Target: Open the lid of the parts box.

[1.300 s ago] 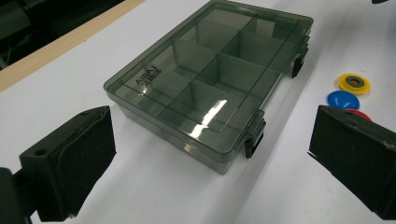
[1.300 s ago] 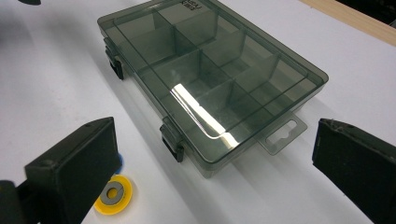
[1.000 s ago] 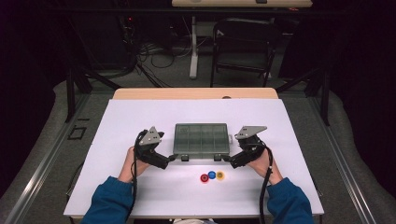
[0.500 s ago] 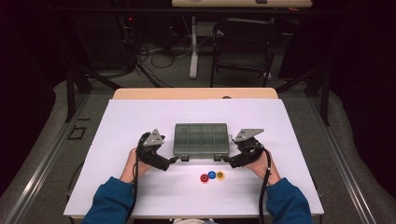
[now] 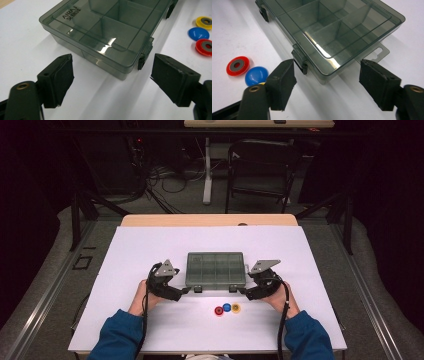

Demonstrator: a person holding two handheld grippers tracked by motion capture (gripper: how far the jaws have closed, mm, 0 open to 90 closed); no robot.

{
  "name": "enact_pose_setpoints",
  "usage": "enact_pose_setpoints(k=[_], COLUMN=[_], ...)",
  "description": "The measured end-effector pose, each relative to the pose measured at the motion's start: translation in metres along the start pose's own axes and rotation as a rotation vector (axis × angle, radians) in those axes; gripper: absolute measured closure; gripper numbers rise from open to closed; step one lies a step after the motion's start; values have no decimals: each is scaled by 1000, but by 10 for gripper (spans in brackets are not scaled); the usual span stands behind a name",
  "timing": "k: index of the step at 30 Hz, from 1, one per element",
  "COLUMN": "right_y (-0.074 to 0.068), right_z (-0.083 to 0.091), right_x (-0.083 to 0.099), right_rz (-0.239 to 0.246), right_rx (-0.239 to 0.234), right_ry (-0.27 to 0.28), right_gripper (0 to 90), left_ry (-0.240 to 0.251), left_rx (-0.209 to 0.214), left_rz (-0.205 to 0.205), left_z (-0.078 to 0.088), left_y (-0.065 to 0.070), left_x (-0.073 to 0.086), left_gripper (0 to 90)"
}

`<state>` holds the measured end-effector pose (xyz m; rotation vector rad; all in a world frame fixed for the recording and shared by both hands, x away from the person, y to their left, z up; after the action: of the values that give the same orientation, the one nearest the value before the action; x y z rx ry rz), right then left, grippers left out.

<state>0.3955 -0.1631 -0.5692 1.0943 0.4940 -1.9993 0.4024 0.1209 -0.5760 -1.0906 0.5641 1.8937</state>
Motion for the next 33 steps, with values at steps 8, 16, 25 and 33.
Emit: enact_pose_setpoints(k=[8,16,25,33], right_y=[0,0,2,2], right_z=[-2,-5,-7,-9], right_x=[3,5,7,8], right_rz=[-2,-3,-1,-8], right_rx=[5,0,12,10], right_ry=[-17,-30,-52,-53], right_gripper=[380,429,467,478], left_ry=[-16,-39,-50,-48], left_rx=[4,17,22,20], left_rz=[-10,-22,-31,-40], left_z=[-2,-6,-11,-13], left_y=[1,2,4,5], left_x=[2,6,8,9], left_gripper=[288,327,380,419])
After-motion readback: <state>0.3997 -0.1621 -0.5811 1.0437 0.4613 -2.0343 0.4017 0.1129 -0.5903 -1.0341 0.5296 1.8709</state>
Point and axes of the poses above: each handheld gripper's, and its own axes: z roughly backward along the jaws, x roughly out of its underside, y roughly to its right, the point moved 6 cm from there along -z, roughly forward along the jaws, and after that the axes turned 10 degrees about y, right-handed, at the moved point
